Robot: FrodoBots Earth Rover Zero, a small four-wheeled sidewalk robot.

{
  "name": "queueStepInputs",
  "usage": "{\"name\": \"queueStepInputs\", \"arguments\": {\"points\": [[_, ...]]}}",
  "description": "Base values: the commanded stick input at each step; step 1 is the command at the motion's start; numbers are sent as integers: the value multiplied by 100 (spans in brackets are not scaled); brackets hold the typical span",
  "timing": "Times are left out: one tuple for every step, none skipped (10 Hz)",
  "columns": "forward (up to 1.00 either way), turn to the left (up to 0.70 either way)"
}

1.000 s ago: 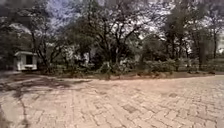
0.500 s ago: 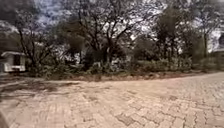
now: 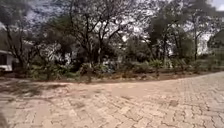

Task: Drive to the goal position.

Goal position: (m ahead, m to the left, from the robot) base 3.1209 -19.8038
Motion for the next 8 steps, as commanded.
{"name": "queueStepInputs", "arguments": {"points": [[70, -35], [70, -35], [70, -35], [24, -76], [4, -71], [0, -70], [0, -70], [0, -70]]}}
